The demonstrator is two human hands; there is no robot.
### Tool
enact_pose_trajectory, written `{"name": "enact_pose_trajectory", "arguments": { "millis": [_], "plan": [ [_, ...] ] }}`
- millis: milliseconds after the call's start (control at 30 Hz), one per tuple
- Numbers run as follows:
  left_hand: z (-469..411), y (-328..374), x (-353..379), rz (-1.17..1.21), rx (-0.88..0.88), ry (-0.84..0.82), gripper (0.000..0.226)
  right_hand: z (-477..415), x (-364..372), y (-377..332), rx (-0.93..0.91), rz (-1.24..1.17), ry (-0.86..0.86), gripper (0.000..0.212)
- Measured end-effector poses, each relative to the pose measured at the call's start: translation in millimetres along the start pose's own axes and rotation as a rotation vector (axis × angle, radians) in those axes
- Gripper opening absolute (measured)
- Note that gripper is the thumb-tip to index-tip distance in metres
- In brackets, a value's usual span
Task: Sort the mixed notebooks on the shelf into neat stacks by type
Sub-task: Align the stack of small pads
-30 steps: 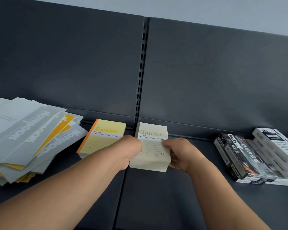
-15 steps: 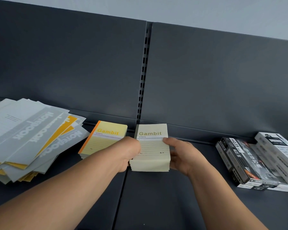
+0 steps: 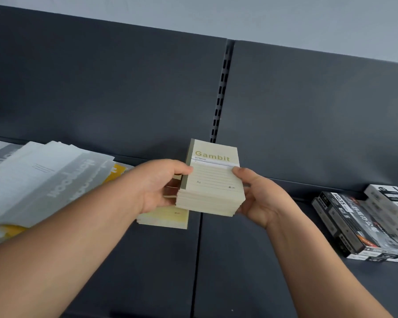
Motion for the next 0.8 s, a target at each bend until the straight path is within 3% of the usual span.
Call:
{"name": "enact_pose_trajectory", "arguments": {
  "millis": [233, 567, 800],
  "plan": [
    [-21, 8, -53, -0.035, 0.029, 0.064, 0.016, 6, 62, 5, -0.044, 0.101, 0.073, 0.018],
    [-46, -18, -72, -0.097, 0.025, 0.086, 0.013, 5, 82, 37, -0.004, 0.23, 0.155, 0.016],
    [-47, -22, -73, -0.235, 0.14, 0.1, 0.018, 5, 81, 35, -0.167, 0.48, 0.226, 0.02]
  ]
}}
Point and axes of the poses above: each hand's wrist, its own z-axis away from the middle knuckle, its own x-axis out of the palm, y = z × x, the point moved 8 cm from there along -z, towards the middle knuckle, and after that the axes turned 12 degrees about y, right-handed, at the moved point
